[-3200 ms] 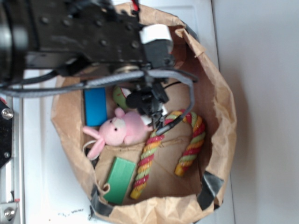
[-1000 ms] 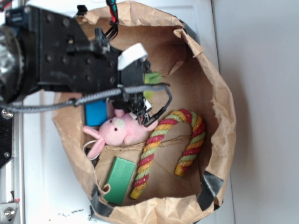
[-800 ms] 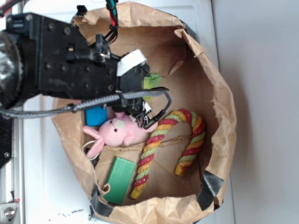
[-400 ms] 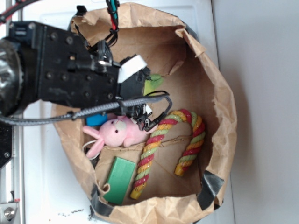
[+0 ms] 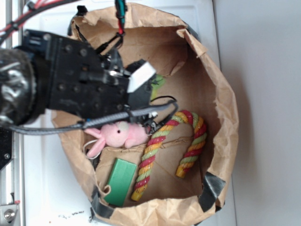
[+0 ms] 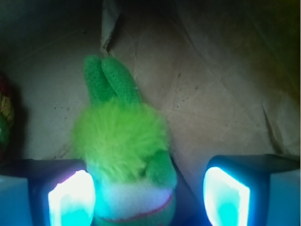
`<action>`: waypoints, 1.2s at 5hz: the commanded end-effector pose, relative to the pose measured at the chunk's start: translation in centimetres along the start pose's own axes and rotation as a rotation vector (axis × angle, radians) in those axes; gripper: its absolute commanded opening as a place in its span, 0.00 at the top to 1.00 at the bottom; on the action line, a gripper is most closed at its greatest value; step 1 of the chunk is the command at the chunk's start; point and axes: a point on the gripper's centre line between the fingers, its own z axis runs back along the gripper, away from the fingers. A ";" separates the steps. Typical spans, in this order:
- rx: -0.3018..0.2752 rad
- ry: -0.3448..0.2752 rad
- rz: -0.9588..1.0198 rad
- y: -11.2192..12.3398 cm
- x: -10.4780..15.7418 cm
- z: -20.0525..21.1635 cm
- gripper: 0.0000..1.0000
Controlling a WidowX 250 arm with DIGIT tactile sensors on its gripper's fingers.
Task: Grab the green animal.
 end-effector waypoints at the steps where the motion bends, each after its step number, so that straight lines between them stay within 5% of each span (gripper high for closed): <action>1: -0.018 -0.036 0.008 -1.1 1.7 1.0 0.00; 6: 0.022 -0.035 -0.022 -1.5 1.3 -0.9 0.00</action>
